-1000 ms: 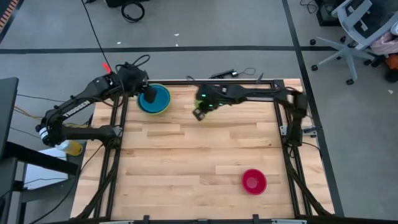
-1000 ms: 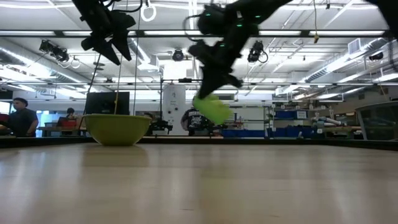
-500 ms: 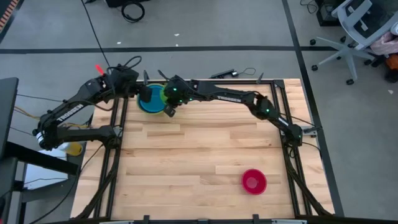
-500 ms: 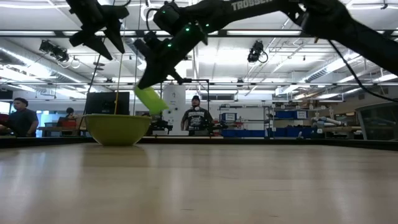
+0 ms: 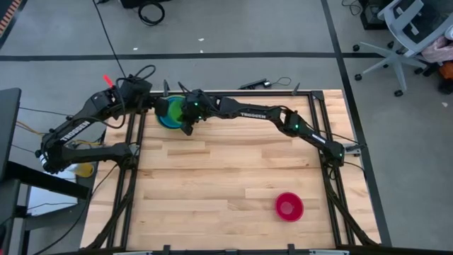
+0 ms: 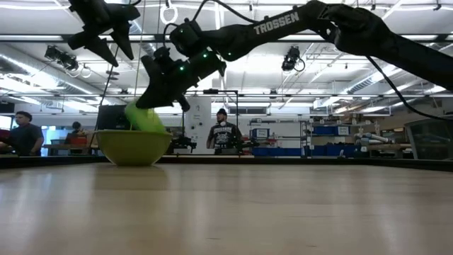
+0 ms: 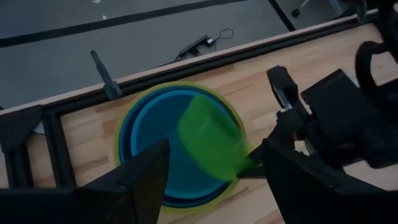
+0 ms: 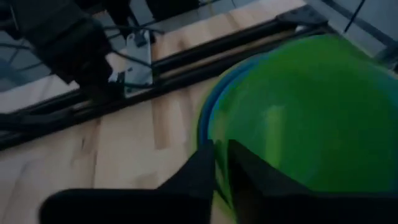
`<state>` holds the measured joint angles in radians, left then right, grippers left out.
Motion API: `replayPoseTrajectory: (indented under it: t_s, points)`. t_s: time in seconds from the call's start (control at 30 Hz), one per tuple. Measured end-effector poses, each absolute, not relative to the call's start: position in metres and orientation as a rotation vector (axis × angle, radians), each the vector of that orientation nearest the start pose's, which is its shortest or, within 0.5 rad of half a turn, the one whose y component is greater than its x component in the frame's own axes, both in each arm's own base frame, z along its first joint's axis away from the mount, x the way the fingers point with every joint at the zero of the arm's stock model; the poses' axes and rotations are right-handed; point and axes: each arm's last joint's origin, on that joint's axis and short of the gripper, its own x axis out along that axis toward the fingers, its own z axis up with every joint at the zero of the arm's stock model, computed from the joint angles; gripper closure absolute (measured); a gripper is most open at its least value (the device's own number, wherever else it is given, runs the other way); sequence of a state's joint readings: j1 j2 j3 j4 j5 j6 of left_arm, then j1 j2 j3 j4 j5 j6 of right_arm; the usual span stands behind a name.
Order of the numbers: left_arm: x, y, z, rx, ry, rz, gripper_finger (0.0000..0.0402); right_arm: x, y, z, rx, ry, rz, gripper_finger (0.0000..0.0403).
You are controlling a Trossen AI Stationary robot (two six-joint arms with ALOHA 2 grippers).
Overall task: Nest bowls inside each other
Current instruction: Stack the light green bowl on the blue bowl, then stack the pink bowl on the light green bowl
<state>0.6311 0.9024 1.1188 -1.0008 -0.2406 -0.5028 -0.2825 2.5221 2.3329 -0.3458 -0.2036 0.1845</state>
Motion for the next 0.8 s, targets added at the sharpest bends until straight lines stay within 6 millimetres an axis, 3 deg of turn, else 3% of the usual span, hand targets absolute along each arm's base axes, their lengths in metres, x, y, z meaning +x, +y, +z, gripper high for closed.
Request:
replayPoseTrajectory:
  t_s: [0.27, 0.4, 0.53, 0.8]
  points:
    - [0.116, 0.096, 0.354, -0.602, 0.564, 1.046, 0.0148, 0.544, -0.165, 0.218, 0.364, 0.514, -0.162, 0.0227]
    - [0.116, 0.096, 0.354, -0.605, 0.570, 1.048, 0.0148, 0.542, -0.165, 0.217, 0.409, 0.546, -0.183, 0.0181]
    - [0.115, 0.095, 0.353, -0.608, 0.586, 1.051, 0.0148, 0.536, -0.163, 0.220, 0.445, 0.595, -0.216, 0.0172]
    - [0.117, 0.092, 0.352, -0.593, 0.601, 1.024, 0.0148, 0.511, -0.153, 0.255, 0.468, 0.722, -0.256, 0.0186]
